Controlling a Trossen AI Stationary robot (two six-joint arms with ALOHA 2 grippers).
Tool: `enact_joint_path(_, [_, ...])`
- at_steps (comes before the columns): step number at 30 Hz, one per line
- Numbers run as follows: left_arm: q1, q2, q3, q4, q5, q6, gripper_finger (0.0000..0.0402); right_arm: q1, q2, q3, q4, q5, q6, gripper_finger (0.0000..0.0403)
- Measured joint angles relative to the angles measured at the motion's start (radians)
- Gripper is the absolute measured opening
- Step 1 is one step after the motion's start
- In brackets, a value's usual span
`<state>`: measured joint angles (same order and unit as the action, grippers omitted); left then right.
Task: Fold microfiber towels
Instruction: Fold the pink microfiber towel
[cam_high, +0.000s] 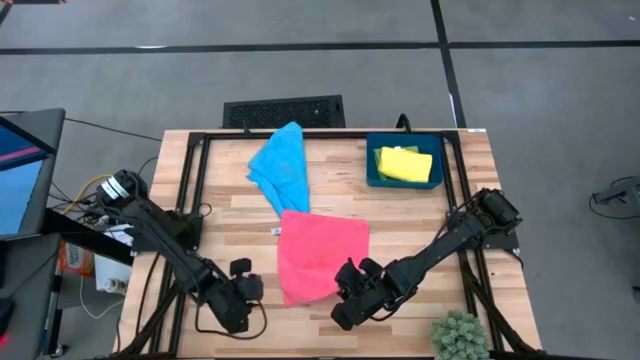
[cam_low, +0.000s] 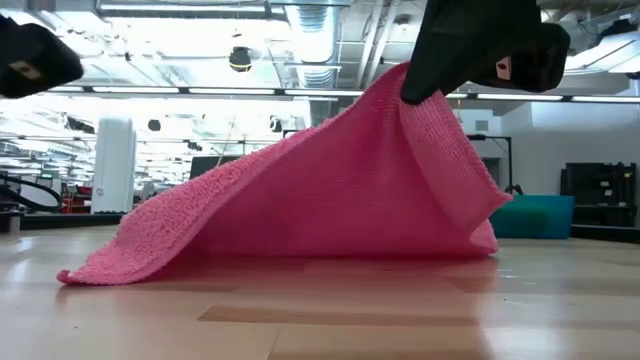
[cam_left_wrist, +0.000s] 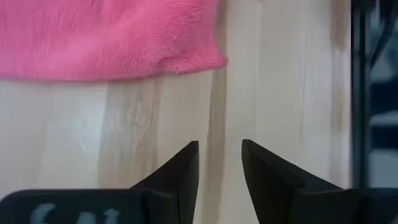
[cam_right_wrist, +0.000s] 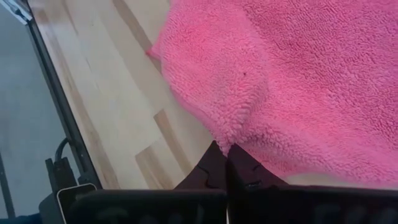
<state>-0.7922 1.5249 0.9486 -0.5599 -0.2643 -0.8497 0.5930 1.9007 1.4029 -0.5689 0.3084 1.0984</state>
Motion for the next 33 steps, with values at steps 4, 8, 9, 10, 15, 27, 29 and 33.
enact_joint_path(4, [0.004,0.015,0.001,0.110,-0.216,0.069,0.0110,-0.006,0.000,0.000,0.003,0.000,-0.022,0.0006])
enact_joint_path(8, [-0.025,0.016,-0.004,0.158,-0.409,0.086,0.0110,-0.013,-0.001,0.000,0.006,0.000,-0.024,0.0006])
enact_joint_path(9, [-0.032,0.016,-0.004,0.166,-0.432,0.115,0.0110,-0.013,-0.001,0.000,0.006,-0.001,-0.024,0.0006])
enact_joint_path(10, [-0.037,0.017,-0.005,0.176,-0.436,0.152,0.0111,-0.013,-0.001,0.000,0.007,-0.001,-0.025,0.0006])
enact_joint_path(15, [-0.019,0.066,-0.084,0.420,-0.298,0.275,0.0142,-0.013,-0.001,0.000,0.002,-0.006,-0.036,0.0006])
enact_joint_path(27, [-0.009,0.194,-0.146,0.763,-0.230,0.512,0.0200,-0.018,-0.001,0.000,0.000,-0.033,-0.053,0.0006])
enact_joint_path(29, [-0.006,0.212,-0.147,0.759,-0.238,0.510,0.0197,-0.018,-0.001,0.000,0.001,-0.033,-0.052,0.0006])
enact_joint_path(33, [0.000,0.230,-0.150,0.772,-0.245,0.490,0.0188,-0.018,-0.001,0.000,0.001,-0.032,-0.052,0.0006])
